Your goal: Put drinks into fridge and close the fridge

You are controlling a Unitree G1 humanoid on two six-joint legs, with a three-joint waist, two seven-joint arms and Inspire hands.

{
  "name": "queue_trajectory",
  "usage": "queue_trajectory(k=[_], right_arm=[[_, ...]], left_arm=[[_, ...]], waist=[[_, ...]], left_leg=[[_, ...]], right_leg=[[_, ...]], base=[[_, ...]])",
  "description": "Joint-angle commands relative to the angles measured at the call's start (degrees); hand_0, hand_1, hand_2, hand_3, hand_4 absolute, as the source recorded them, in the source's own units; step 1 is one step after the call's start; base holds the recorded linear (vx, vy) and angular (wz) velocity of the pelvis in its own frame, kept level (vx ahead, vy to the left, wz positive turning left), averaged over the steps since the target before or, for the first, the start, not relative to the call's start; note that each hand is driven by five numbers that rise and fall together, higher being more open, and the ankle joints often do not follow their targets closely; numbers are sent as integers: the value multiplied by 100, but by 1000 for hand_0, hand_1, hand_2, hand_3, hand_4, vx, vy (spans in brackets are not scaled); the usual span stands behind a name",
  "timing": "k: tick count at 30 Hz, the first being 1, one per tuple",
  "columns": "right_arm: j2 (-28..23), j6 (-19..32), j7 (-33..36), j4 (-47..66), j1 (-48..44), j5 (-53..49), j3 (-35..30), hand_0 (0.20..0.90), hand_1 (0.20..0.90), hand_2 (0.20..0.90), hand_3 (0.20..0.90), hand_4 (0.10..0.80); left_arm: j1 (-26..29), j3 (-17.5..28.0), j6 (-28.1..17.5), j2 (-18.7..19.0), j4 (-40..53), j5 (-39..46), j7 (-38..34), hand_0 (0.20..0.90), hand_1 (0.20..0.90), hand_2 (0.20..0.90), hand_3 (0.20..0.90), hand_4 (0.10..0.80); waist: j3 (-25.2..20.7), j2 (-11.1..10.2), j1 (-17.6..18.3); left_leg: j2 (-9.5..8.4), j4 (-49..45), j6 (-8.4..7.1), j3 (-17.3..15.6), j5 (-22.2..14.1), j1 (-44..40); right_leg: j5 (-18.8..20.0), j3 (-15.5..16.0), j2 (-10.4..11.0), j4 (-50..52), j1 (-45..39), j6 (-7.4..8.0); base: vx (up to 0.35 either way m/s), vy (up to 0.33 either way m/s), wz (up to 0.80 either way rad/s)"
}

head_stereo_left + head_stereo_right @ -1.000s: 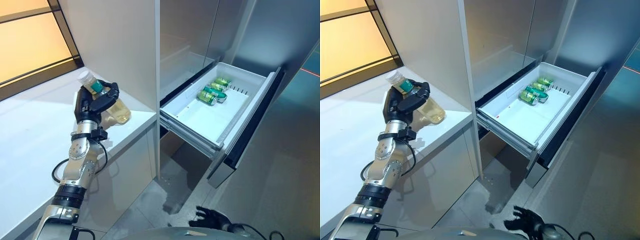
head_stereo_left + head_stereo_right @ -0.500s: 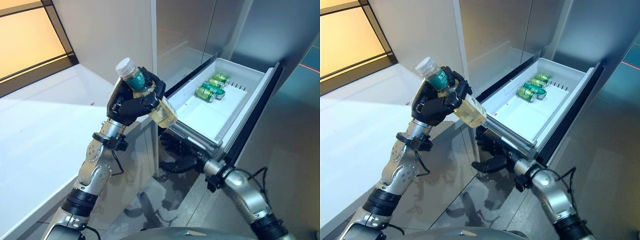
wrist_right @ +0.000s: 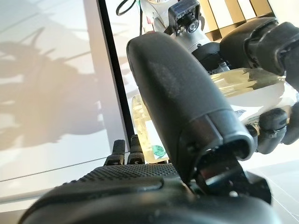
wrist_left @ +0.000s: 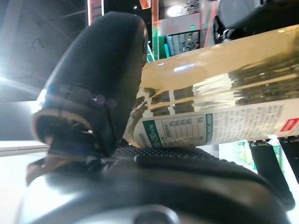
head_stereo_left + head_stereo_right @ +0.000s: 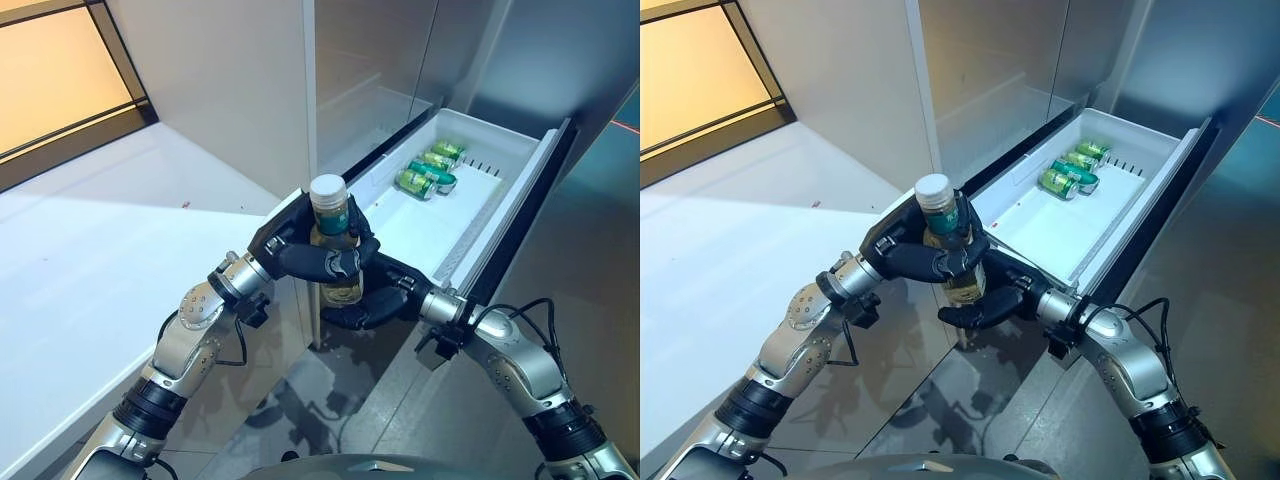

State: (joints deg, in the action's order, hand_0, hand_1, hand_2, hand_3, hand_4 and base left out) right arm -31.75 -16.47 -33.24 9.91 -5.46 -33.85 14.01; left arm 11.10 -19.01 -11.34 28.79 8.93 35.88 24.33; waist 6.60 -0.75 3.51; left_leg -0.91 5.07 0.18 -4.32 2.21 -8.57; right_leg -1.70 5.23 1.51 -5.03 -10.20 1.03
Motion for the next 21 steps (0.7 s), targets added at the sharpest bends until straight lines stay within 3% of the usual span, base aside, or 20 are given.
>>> queue_trajectory(k=[1, 10, 11, 12, 13, 14, 18, 21], right_arm=[[219, 466, -527, 802, -932, -911, -89, 900, 900, 900, 900, 800], [160, 43, -500, 803, -1033, -1284, 107, 900, 900, 900, 900, 800], [201, -36, -471, 766, -1020, -1432, 149, 815, 815, 815, 801, 701], [247, -160, -419, 743, -1014, -1600, 183, 561, 561, 561, 505, 405], [337, -286, -344, 692, -982, -1838, 245, 453, 453, 453, 378, 278], [375, -327, -306, 680, -970, -1951, 268, 300, 300, 300, 200, 100], [626, -411, 34, 577, -870, -2523, 407, 300, 300, 300, 200, 100], [735, -191, 314, 504, -854, -2484, 445, 300, 300, 300, 200, 100]], left_arm=[[824, 45, -503, -46, -51, 62, -149, 300, 300, 300, 200, 100], [912, -203, -347, -52, -314, 258, -67, 300, 300, 300, 200, 100], [899, -224, -326, -87, -328, 301, -14, 300, 300, 300, 200, 100], [887, -262, -331, -132, -339, 273, 21, 300, 300, 300, 200, 100], [879, -324, -314, -167, -349, 294, 68, 300, 300, 300, 200, 100], [876, -346, -304, -176, -356, 304, 86, 300, 300, 300, 200, 100], [853, -485, -302, -247, -422, 271, 163, 300, 300, 300, 200, 100], [852, -587, -354, -276, -436, 249, 247, 300, 300, 300, 200, 100]], waist=[[-383, -10, -1], [-389, -18, 36], [-387, -17, 37], [-388, -15, 34], [-384, -11, 29], [-385, -9, 28], [-369, 1, 15], [-360, 9, 11]], left_leg=[[-137, -170, 143, -90, -574, -29], [-139, -200, 136, -86, -578, -18], [-134, -196, 134, -95, -574, -20], [-129, -195, 131, -96, -572, -22], [-124, -197, 126, -92, -570, -28], [-123, -195, 124, -90, -568, -29], [-127, -197, 126, -68, -566, -40], [-130, -203, 126, -49, -569, -42]], right_leg=[[-213, 16, -205, 595, 403, 242], [-178, -26, -217, 563, 409, 251], [-172, -26, -220, 555, 406, 251], [-169, -24, -220, 554, 405, 251], [-166, -13, -219, 549, 395, 252], [-163, -10, -220, 543, 391, 253], [-155, 13, -218, 526, 368, 252], [-152, 24, -213, 522, 360, 254]], base=[[0, 0, 0], [0, 0, 0], [0, 0, 0], [0, 0, 0], [0, 0, 0], [0, 0, 0], [0, 0, 0], [0, 0, 0]])
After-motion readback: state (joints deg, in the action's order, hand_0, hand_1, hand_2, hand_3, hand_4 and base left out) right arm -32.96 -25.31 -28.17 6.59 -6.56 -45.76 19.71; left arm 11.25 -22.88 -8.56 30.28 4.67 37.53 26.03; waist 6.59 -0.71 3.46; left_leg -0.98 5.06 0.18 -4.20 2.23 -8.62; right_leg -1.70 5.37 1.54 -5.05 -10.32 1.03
